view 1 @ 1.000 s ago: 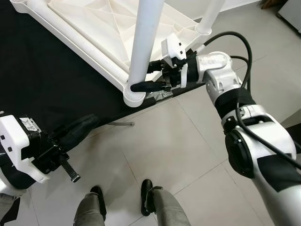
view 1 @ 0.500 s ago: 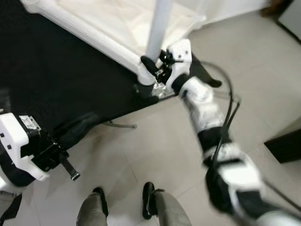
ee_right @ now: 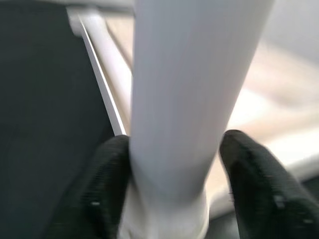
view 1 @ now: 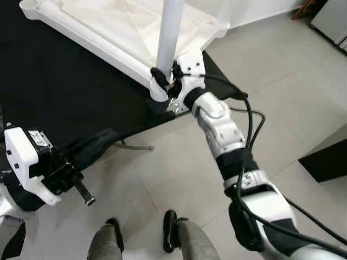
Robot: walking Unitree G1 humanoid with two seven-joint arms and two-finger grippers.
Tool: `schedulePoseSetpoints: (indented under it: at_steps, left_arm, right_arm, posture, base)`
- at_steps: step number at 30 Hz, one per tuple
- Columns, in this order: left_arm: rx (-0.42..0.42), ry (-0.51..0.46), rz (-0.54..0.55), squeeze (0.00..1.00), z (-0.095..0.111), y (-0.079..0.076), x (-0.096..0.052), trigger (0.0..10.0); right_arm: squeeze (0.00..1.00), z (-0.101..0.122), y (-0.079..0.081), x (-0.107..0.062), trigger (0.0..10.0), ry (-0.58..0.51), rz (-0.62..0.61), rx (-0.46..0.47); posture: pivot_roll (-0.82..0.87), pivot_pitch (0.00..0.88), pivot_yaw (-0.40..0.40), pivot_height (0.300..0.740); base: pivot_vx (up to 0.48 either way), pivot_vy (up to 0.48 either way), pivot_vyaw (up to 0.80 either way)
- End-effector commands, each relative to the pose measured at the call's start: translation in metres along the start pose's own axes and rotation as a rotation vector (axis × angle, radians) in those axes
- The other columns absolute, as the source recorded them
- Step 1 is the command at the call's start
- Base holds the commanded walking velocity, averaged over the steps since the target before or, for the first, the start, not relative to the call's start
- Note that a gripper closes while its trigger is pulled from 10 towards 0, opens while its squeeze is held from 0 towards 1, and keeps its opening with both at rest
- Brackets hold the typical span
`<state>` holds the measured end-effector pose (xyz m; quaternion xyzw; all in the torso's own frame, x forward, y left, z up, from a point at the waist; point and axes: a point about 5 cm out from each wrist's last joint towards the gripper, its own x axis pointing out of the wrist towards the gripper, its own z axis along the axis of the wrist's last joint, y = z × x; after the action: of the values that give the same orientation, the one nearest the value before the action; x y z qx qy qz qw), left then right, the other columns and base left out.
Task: Building children table
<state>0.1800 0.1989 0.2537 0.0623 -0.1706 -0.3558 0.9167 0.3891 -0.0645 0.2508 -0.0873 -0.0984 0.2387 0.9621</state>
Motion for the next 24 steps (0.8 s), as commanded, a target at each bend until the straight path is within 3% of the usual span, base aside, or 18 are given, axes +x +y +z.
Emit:
schedulePoseSetpoints:
  at_steps: [1, 2, 3, 4, 6, 8, 9, 10, 11, 13, 16, 24]
  left_arm:
    - [0.003, 0.000, -0.016, 0.00, -0.001, -0.003, 0.000, 10.0]
    - [0.003, 0.000, -0.016, 0.00, -0.001, -0.003, 0.000, 10.0]
    - [0.003, 0.000, -0.017, 0.00, -0.001, -0.003, 0.001, 10.0]
    - [0.002, 0.000, -0.017, 0.00, -0.001, -0.003, 0.001, 10.0]
    - [0.002, -0.001, -0.017, 0.00, -0.001, -0.003, 0.001, 10.0]
    - [0.001, -0.002, -0.018, 0.00, -0.002, -0.003, 0.001, 10.0]
    - [0.001, -0.002, -0.018, 0.00, -0.002, -0.003, 0.001, 10.0]
    - [0.000, -0.003, -0.018, 0.00, -0.002, -0.003, 0.002, 10.0]
    - [0.000, -0.003, -0.018, 0.00, -0.002, -0.003, 0.002, 10.0]
    - [0.000, -0.003, -0.020, 0.00, -0.002, -0.003, 0.002, 10.0]
    - [0.000, -0.004, -0.020, 0.00, -0.002, -0.004, 0.002, 10.0]
    - [0.003, -0.002, -0.018, 0.00, -0.001, -0.005, 0.002, 10.0]
  right_arm:
    - [1.00, -0.001, -0.007, -0.004, 10.0, 0.015, -0.036, 0.015]
    - [1.00, -0.001, -0.007, -0.004, 10.0, 0.015, -0.036, 0.015]
    - [0.85, 0.007, -0.008, -0.003, 10.0, -0.021, -0.002, 0.010]
    - [0.00, 0.016, -0.010, 0.000, 10.0, -0.062, 0.043, 0.009]
    - [0.00, 0.022, -0.011, 0.001, 10.0, -0.088, 0.073, 0.006]
    - [0.00, 0.044, -0.007, 0.003, 10.0, -0.192, 0.307, 0.010]
    - [0.00, 0.044, -0.007, 0.003, 10.0, -0.192, 0.307, 0.010]
    - [0.00, 0.051, -0.005, 0.002, 10.0, -0.228, 0.399, 0.011]
    - [0.00, 0.051, -0.005, 0.002, 10.0, -0.228, 0.399, 0.011]
    - [0.00, 0.063, -0.003, -0.001, 10.0, -0.267, 0.616, -0.038]
    - [0.00, 0.066, -0.002, -0.004, 10.0, -0.245, 0.811, -0.109]
    - [0.00, 0.072, -0.003, -0.001, 10.0, -0.211, 0.908, -0.135]
  posture:
    - [0.07, 0.346, -0.160, 0.740]
    - [0.07, 0.346, -0.160, 0.740]
    - [0.07, 0.345, -0.162, 0.740]
    - [0.07, 0.345, -0.162, 0.740]
    - [0.07, 0.345, -0.162, 0.740]
    - [0.07, 0.343, -0.159, 0.740]
    - [0.07, 0.343, -0.159, 0.740]
    - [0.07, 0.343, -0.159, 0.740]
    - [0.07, 0.343, -0.159, 0.740]
    - [0.07, 0.341, -0.159, 0.740]
    - [0.08, 0.342, -0.163, 0.740]
    - [0.08, 0.346, -0.164, 0.740]
  base:
    - [0.000, 0.000, 0.00]
    - [0.000, 0.000, 0.00]
    - [0.000, 0.000, 0.00]
    - [0.000, 0.000, 0.00]
    - [0.000, 0.000, 0.00]
    - [0.000, 0.000, 0.00]
    - [0.000, 0.000, 0.00]
    - [0.000, 0.000, 0.00]
    - [0.000, 0.000, 0.00]
    - [0.000, 0.000, 0.00]
    - [0.000, 0.000, 0.00]
    - [0.000, 0.000, 0.00]
